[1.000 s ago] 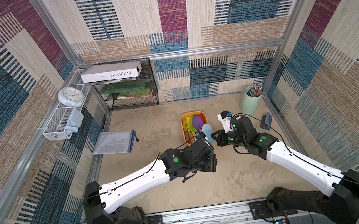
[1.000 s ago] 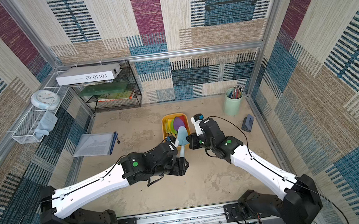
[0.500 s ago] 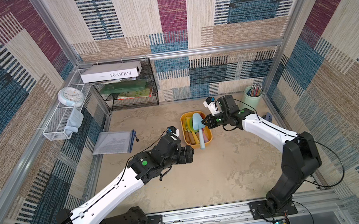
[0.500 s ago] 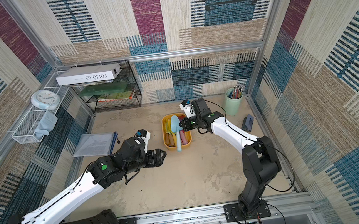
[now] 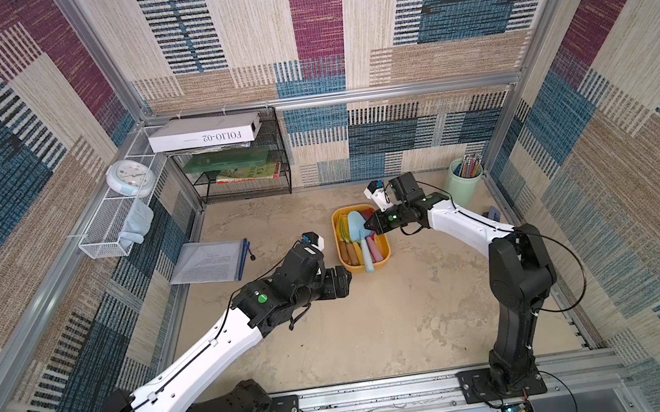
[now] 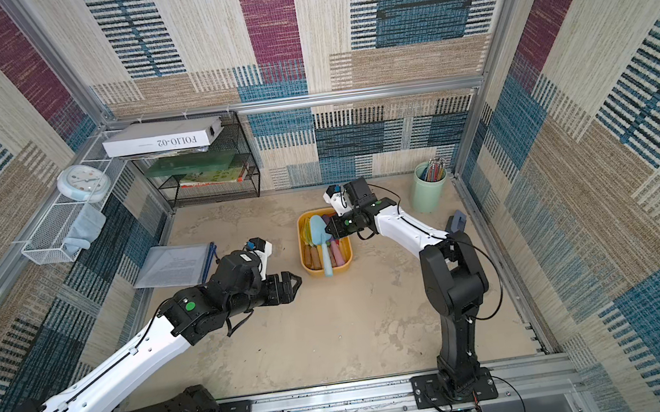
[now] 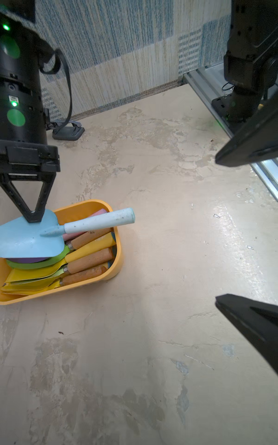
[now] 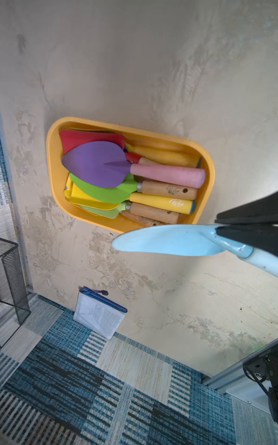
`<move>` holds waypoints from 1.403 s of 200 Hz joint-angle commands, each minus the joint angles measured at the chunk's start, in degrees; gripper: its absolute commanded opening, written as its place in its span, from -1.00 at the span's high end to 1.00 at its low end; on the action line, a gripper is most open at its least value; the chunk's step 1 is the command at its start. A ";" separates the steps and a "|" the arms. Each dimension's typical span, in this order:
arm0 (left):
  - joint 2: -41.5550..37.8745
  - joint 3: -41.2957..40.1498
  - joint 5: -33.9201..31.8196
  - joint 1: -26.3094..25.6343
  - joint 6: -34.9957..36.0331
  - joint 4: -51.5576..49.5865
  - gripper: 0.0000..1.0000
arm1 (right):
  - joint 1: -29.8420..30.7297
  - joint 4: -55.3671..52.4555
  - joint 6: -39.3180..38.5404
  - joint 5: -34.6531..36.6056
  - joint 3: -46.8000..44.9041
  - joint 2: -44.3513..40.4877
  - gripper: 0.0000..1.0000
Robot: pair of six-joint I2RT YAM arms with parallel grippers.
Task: Put the shovel into the storage box
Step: Place the shovel in the storage box.
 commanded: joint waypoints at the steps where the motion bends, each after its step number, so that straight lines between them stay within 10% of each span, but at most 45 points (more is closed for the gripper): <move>1: -3.52 -2.55 0.22 3.49 3.70 2.10 -0.71 | -1.53 -1.21 -7.08 -6.21 5.02 5.02 1.00; 90: -7.97 -10.36 9.28 15.49 6.81 8.97 -0.75 | -4.84 -6.45 -15.20 -13.06 24.35 29.22 1.00; 280: -5.86 -10.74 9.94 18.07 8.35 9.39 -0.75 | -9.23 -4.39 -13.62 -17.93 32.53 41.72 1.00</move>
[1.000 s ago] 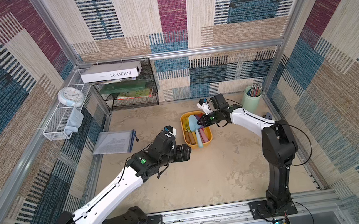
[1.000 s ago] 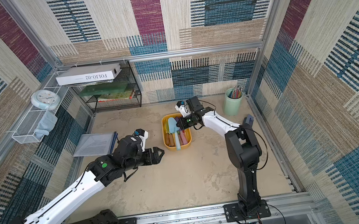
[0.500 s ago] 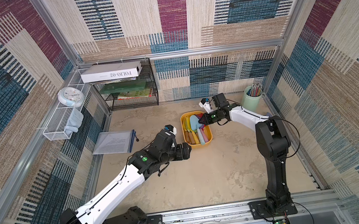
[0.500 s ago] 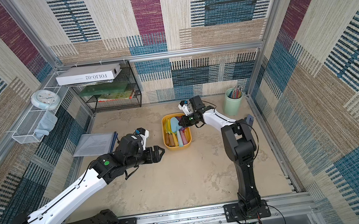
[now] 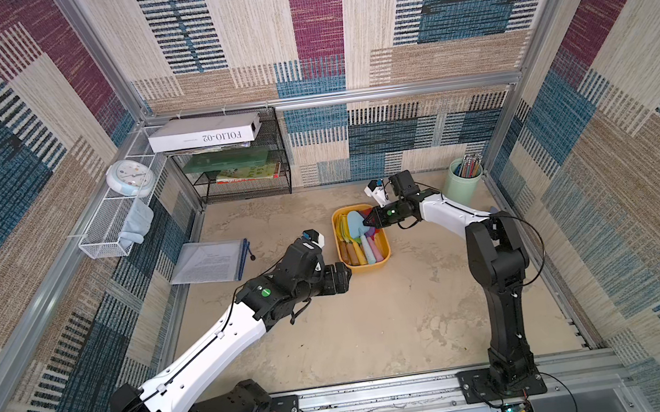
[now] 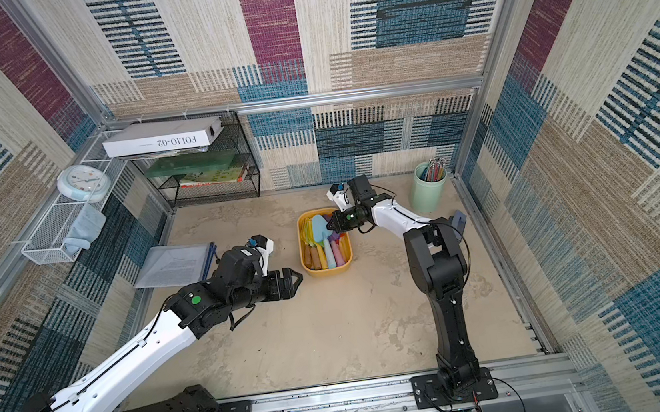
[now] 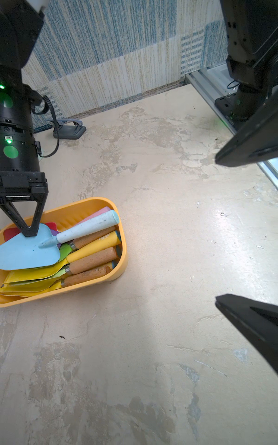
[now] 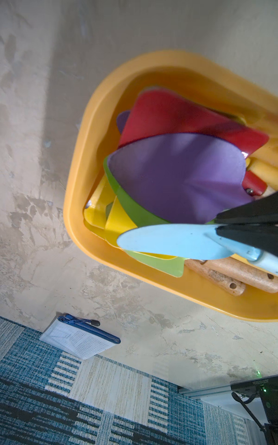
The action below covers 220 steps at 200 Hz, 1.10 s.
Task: Put the shovel into the storage box
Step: Place the shovel in the storage box.
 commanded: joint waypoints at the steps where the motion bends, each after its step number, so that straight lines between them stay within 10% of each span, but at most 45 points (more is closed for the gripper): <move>1: 0.03 0.10 -0.09 0.23 0.90 0.43 -0.75 | -0.23 0.88 -0.37 0.49 0.58 0.61 1.00; 115: 0.29 -0.25 0.33 0.33 0.82 0.51 -0.75 | -1.30 1.22 0.84 0.76 0.60 2.31 1.00; 220: 0.16 0.43 -2.85 0.57 2.89 -0.39 -0.76 | -1.27 -1.96 0.39 3.63 -0.46 -3.03 0.08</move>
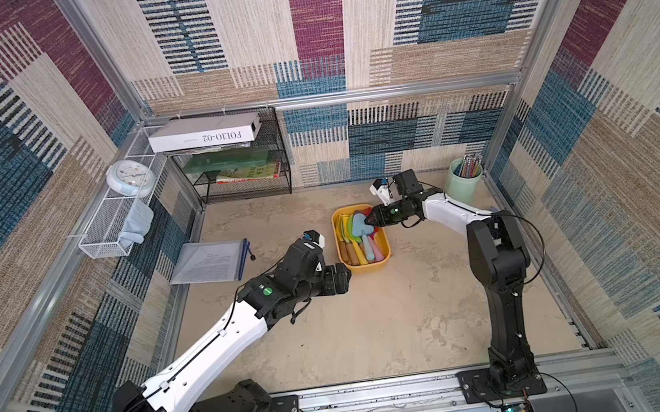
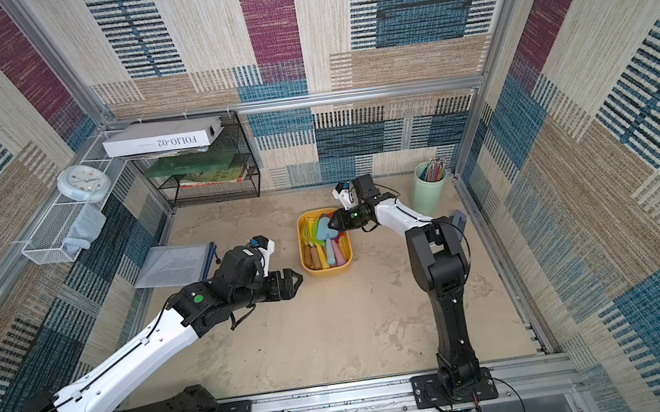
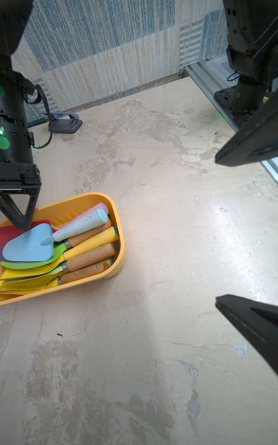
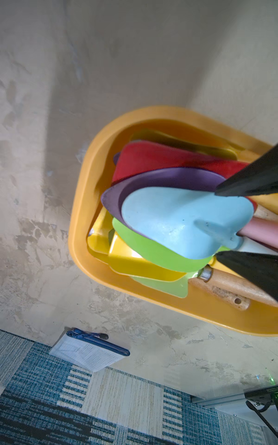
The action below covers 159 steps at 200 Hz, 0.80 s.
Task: Put the shovel into the storage box
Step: Place the shovel in the storage box, then reset both arms
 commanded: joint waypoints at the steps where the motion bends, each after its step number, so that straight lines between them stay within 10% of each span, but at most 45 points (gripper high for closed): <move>1: -0.43 0.84 -2.68 0.25 2.03 -0.41 -0.76 | 0.02 -1.73 -0.49 1.44 -0.20 -2.10 0.08; 80: -4.01 5.64 -17.25 9.17 11.12 0.36 -0.92 | 0.06 -1.98 1.28 13.00 -15.81 -24.32 0.04; 159: -9.59 -10.28 -29.07 26.14 23.67 24.37 -0.99 | 0.01 18.81 -0.22 55.06 -53.15 -53.43 0.03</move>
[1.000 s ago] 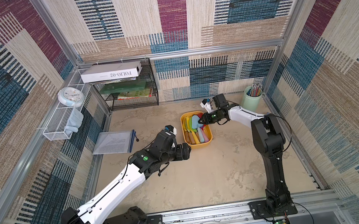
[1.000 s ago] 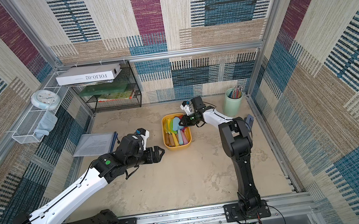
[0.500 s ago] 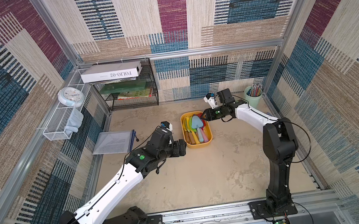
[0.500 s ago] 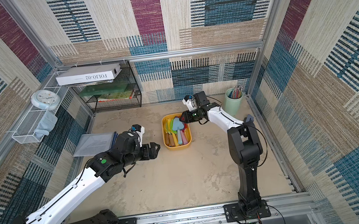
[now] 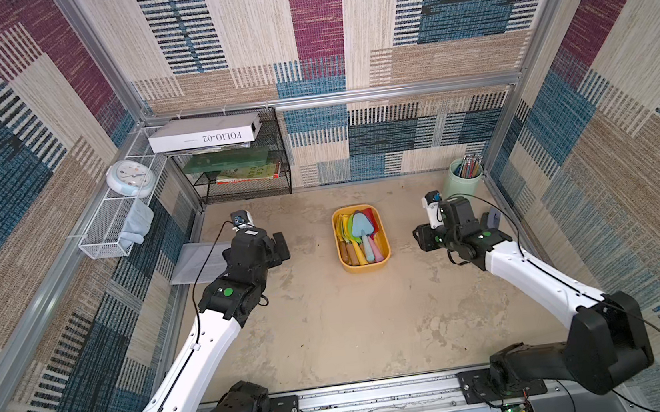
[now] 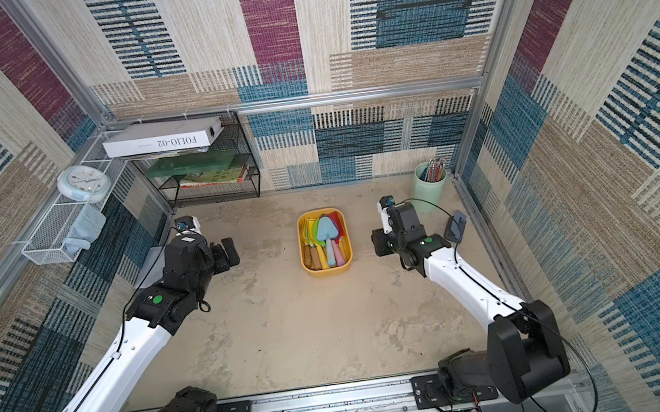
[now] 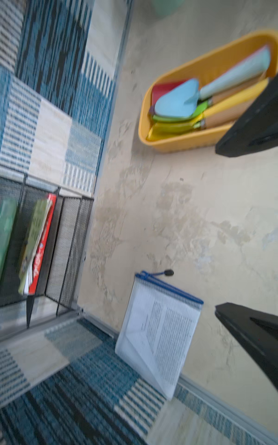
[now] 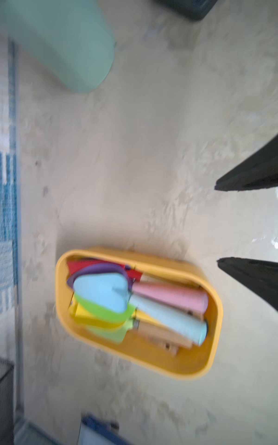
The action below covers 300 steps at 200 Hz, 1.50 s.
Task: Put the shovel into the storage box
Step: Reset both arms
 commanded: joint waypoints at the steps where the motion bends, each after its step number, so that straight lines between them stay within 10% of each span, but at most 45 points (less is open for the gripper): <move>1: -2.13 -5.92 -3.26 2.54 8.31 14.06 -0.99 | -0.03 10.78 -1.90 17.51 -6.67 -4.12 0.04; 35: -0.14 -12.54 -10.24 6.38 14.15 20.69 -0.99 | -0.47 20.45 -5.60 23.90 -14.34 -8.35 0.05; 75: 6.70 -32.21 0.26 13.44 11.57 52.63 -0.99 | -1.84 41.10 -11.32 19.87 -27.34 -14.90 0.02; 140: 23.82 -32.91 10.58 15.67 15.85 66.30 -0.99 | -6.52 58.21 -13.95 11.45 -38.99 -19.89 0.01; 194: 28.55 -27.61 24.66 18.94 17.99 61.23 -0.99 | -14.20 76.03 -12.55 0.03 -46.31 -13.87 0.00; 256: 28.36 -26.92 25.87 18.89 18.60 59.62 -0.99 | -22.80 94.83 -7.55 -8.83 -38.42 18.17 0.04; 268: 28.29 -26.93 25.80 18.87 18.62 59.47 -0.99 | -22.79 83.85 -9.26 -10.70 -34.88 15.05 0.03; 300: 28.34 -26.92 25.70 18.79 18.61 59.43 -0.99 | -22.81 79.78 -10.28 -12.00 -33.24 15.06 -0.51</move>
